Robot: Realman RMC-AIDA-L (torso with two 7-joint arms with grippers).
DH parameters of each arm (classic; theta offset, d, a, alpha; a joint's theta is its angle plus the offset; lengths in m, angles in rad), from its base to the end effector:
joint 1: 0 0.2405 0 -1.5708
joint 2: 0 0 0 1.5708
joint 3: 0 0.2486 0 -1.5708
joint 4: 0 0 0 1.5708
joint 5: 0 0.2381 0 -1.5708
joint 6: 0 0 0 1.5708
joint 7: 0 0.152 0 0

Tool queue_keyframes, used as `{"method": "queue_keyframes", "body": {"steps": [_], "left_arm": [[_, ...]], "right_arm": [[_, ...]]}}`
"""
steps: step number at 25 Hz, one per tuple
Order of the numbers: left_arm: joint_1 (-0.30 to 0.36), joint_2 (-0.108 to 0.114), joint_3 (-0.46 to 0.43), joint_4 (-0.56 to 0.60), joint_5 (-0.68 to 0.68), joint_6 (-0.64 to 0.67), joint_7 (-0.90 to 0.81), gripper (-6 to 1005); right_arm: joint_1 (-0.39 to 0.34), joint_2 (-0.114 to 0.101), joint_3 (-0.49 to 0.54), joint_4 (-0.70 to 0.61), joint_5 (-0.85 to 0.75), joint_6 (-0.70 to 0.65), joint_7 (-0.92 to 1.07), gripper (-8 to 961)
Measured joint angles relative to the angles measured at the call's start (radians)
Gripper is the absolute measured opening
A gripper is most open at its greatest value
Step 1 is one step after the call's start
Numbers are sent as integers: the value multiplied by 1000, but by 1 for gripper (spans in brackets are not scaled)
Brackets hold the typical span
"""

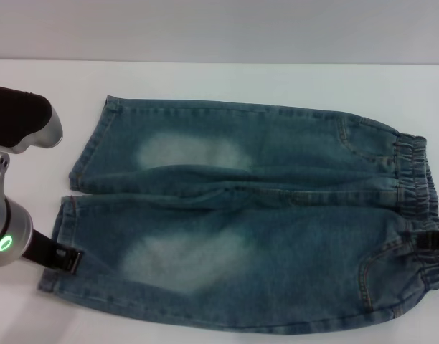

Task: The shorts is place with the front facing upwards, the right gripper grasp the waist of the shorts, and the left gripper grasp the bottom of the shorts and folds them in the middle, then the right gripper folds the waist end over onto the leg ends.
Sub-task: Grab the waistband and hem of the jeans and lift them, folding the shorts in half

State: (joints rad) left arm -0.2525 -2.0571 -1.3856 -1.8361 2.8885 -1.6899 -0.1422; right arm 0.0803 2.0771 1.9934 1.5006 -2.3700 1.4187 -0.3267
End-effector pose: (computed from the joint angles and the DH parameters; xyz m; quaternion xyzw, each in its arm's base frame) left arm -0.1866 0.2954 0.0117 -0.7641 -0.5093 0.2259 0.3251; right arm 0.3083 0.2993 0.0661 -0.7179 0.6444 0.0188 0.2627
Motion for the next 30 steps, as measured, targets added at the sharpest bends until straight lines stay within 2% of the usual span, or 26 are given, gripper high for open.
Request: {"method": "queue_keyframes", "body": {"steps": [10, 21, 30], "left_arm": [[-11, 0, -10, 3, 0, 5, 9, 51], [-28, 0, -20, 12, 0, 7, 18, 55], [-35, -1, -29, 25, 0, 14, 18, 58]], "right_arm": [[13, 0, -25, -81, 57, -11, -9, 749], [34, -6, -32, -66, 74, 34, -76, 745], [49, -9, -22, -65, 81, 37, -81, 377]]}}
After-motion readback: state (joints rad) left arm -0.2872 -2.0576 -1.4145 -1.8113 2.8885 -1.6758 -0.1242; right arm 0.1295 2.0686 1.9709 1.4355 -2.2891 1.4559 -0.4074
